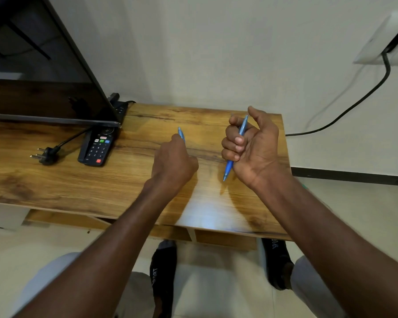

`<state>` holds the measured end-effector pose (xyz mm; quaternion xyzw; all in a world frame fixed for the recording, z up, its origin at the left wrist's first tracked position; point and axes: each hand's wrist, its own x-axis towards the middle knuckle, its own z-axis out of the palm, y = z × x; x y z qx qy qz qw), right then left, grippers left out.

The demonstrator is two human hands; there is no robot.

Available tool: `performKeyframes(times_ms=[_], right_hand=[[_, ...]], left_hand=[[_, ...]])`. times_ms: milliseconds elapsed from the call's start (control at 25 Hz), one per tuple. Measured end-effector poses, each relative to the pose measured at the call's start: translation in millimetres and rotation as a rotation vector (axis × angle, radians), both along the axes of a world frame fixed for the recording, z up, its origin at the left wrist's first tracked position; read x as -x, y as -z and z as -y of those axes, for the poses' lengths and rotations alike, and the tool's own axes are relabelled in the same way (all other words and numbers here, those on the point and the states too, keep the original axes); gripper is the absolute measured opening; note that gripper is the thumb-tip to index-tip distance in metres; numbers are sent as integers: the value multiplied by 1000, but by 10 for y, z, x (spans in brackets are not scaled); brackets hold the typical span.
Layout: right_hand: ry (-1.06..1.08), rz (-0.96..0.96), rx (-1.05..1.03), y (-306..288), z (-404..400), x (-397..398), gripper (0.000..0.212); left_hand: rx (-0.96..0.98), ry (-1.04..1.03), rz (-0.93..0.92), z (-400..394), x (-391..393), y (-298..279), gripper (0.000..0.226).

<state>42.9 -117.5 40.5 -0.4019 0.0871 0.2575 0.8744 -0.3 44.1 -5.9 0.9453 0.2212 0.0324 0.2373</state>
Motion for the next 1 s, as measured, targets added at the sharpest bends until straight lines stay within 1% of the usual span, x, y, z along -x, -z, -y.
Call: performKeyframes(times_ms=[80, 120, 200, 280, 360, 520, 600, 680, 720, 800, 920, 1000], right_hand=[[-22, 55, -18, -3, -43, 15, 38], [-33, 69, -62, -6, -58, 22, 36], [-68, 63, -144, -11, -52, 27, 35], [-116, 44, -138, -6, -30, 27, 38], [-145, 40, -115, 4, -25, 29, 43], [-196, 0, -127, -15, -33, 34, 73], [-203, -26, -125, -34, -3, 30, 78], [-186, -30, -97, -47, 37, 21, 76], [-179, -28, -82, -54, 52, 16, 76], [-183, -22, -67, -74, 69, 5, 77], [-206, -8, -72, -107, 81, 6, 79], [-194, -15, -71, -109, 87, 9, 77]], left_hand=[[-22, -3, 2, 28, -1, 12, 33], [-19, -13, 0, 16, -5, 10, 35], [-6, -37, -22, -47, -17, -6, 36], [-6, -50, -64, -133, -16, -37, 33], [-26, -50, -102, -191, 3, -51, 32], [-55, -54, -127, -214, 43, -117, 38], [-66, -69, -80, -247, 31, -188, 40], [-56, -58, 24, -254, 11, -241, 34], [-42, -31, 78, -223, 11, -261, 32], [-24, 86, 151, -97, 23, -266, 29], [-14, 282, 174, 125, 24, -193, 28], [-8, 345, 167, 200, 15, -127, 29]])
